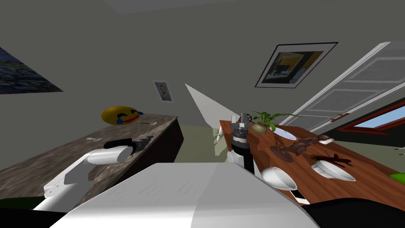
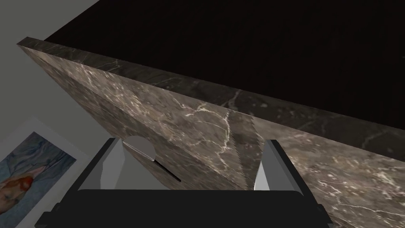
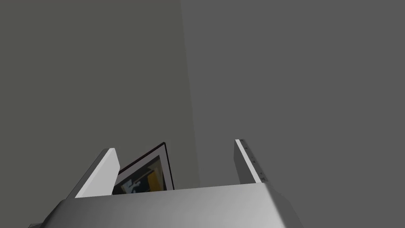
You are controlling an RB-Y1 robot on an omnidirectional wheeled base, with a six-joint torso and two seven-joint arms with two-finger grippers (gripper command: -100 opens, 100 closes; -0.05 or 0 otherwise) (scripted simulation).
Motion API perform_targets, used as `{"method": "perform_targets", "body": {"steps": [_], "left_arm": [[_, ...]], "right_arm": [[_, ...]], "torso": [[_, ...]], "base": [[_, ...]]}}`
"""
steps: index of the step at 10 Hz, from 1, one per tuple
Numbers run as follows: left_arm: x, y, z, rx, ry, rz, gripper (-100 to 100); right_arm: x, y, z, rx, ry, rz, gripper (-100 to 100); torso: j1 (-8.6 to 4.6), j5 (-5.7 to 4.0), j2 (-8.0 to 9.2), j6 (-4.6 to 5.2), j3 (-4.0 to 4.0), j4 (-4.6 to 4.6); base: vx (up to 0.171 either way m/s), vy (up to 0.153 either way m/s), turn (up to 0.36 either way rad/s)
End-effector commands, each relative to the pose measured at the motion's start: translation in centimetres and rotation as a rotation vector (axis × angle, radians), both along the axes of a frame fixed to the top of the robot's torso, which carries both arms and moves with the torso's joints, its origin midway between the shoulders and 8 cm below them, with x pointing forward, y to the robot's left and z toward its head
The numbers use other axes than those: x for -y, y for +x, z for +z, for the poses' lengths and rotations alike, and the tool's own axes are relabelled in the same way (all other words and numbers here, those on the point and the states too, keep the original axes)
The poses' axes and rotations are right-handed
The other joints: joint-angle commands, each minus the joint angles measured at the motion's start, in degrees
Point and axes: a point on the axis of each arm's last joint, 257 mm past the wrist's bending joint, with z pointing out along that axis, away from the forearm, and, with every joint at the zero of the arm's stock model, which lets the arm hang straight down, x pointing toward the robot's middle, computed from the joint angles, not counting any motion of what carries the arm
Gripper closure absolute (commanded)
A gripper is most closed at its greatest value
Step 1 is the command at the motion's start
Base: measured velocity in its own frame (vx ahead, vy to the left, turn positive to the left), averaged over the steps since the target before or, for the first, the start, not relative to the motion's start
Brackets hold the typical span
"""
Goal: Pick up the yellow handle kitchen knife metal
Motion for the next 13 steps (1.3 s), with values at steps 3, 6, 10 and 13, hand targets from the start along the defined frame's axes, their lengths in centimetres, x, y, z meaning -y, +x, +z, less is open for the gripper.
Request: {"method": "perform_targets", "body": {"steps": [3, 6, 10, 13], "left_arm": [[-1.0, -1.6, -1.0, -0.089, -0.014, 0.016, -100], [-1.8, -2.9, -1.7, -0.162, -0.03, 0.027, -100], [-3.0, -5.4, -2.7, -0.285, -0.07, 0.045, -100], [-3.3, -6.8, -3.1, -0.351, -0.098, 0.054, -100]], "right_arm": [[0.0, 0.0, 0.0, 0.0, 0.0, 0.0, 0], [0.0, 0.0, 0.0, 0.0, 0.0, 0.0, 0], [0.0, 0.0, 0.0, 0.0, 0.0, 0.0, 0], [0.0, 0.0, 0.0, 0.0, 0.0, 0.0, 0]], "torso": [[0.13, 0.03, -0.08, 0.0, -0.05, -0.02], [0.09, 0.02, -0.08, 0.0, -0.05, -0.02], [0.21, 0.04, -0.17, -0.01, -0.09, -0.03], [0.16, 0.02, -0.08, -0.02, -0.04, -0.01]], "base": [[0.054, 0.052, 0.006], [0.054, 0.046, 0.011], [0.077, 0.07, 0.027], [0.057, 0.062, 0.026]]}}
